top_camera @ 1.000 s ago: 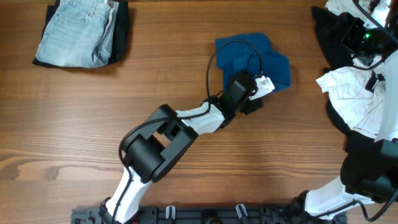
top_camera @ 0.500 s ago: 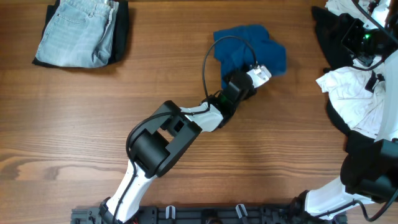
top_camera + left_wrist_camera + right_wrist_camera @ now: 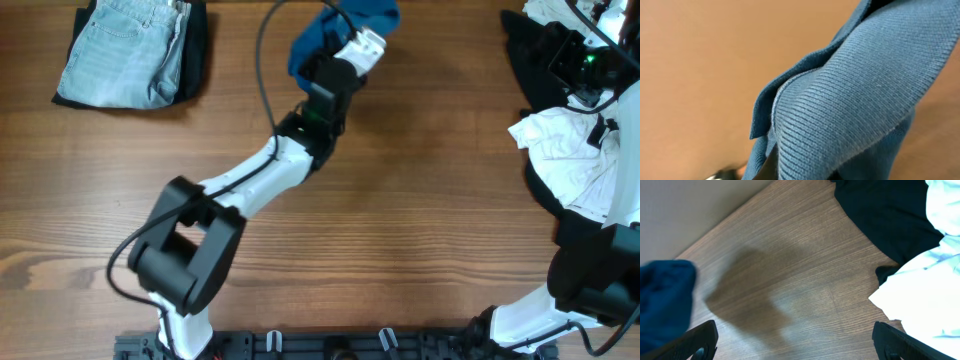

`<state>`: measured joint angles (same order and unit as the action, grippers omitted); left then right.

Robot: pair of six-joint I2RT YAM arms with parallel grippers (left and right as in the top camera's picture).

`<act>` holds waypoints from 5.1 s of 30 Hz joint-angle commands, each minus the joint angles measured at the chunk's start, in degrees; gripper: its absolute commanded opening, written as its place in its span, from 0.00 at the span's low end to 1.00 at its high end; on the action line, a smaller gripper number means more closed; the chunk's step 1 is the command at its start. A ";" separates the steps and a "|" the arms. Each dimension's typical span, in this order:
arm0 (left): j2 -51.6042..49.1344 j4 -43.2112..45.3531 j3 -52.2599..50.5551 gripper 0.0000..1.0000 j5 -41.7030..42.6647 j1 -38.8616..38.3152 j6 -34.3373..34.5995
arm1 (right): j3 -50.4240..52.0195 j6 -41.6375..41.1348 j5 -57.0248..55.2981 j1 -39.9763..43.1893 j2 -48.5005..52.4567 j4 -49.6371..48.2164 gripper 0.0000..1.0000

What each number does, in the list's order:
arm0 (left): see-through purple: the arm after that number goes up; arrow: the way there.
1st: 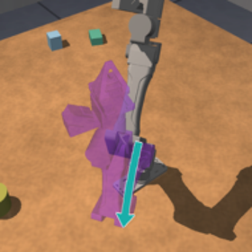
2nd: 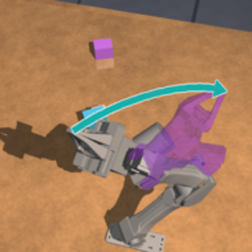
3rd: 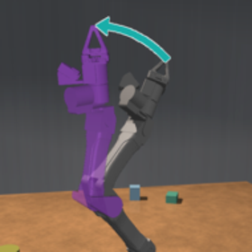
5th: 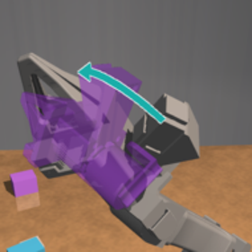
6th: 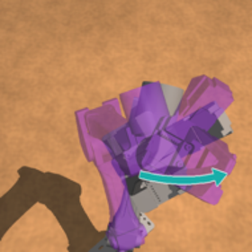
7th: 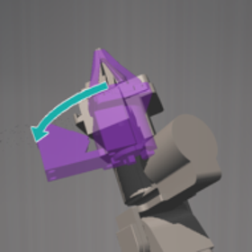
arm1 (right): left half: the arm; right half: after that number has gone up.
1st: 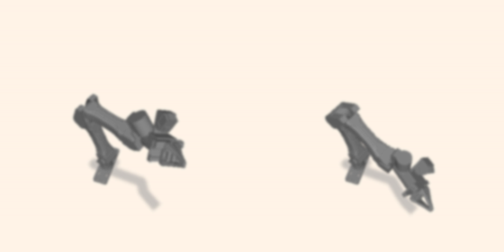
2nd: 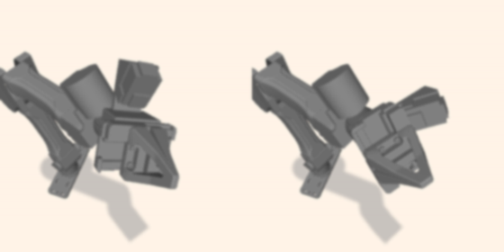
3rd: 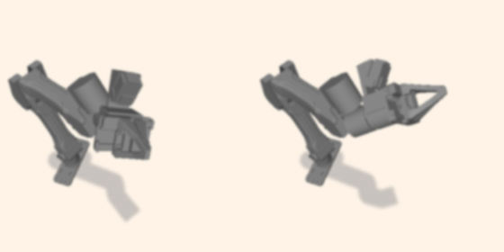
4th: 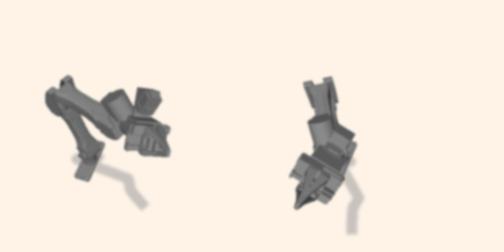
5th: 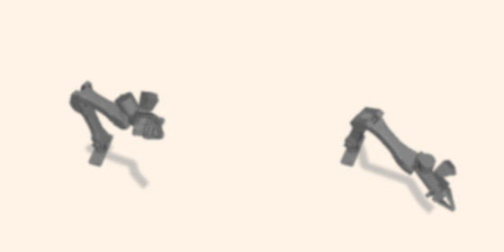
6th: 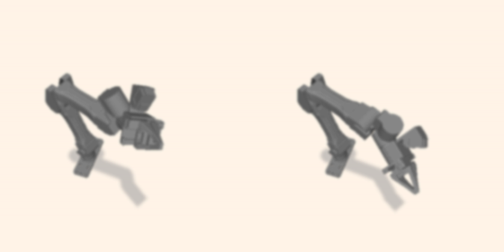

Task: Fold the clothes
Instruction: 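Lift the teal shirt with the left gripper and carry it onto the jeans, then lower the teal shirt onto the jeans stack and release it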

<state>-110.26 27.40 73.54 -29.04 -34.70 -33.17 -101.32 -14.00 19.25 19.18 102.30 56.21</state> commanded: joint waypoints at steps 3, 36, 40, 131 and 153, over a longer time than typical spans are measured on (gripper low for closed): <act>8.37 1.46 0.39 0.04 -6.08 7.69 -4.42 | -0.33 0.39 0.26 -0.24 1.05 0.28 1.00; 6.29 2.51 1.57 0.04 23.89 55.23 12.66 | -0.33 0.39 0.04 -2.34 1.05 2.03 1.00; 4.68 1.07 1.57 0.04 23.87 55.58 12.63 | -0.33 0.48 0.04 -2.34 1.05 1.99 1.00; -33.16 -24.24 33.68 1.00 35.06 44.72 35.12 | -0.33 0.48 -0.35 -2.36 1.38 3.65 1.00; -27.39 -37.86 33.64 1.00 32.76 42.42 38.10 | -0.33 3.21 -0.37 -2.34 1.33 3.61 1.00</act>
<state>-140.75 -5.50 111.55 1.02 9.41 1.08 -101.30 -13.10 19.22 17.28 102.35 60.20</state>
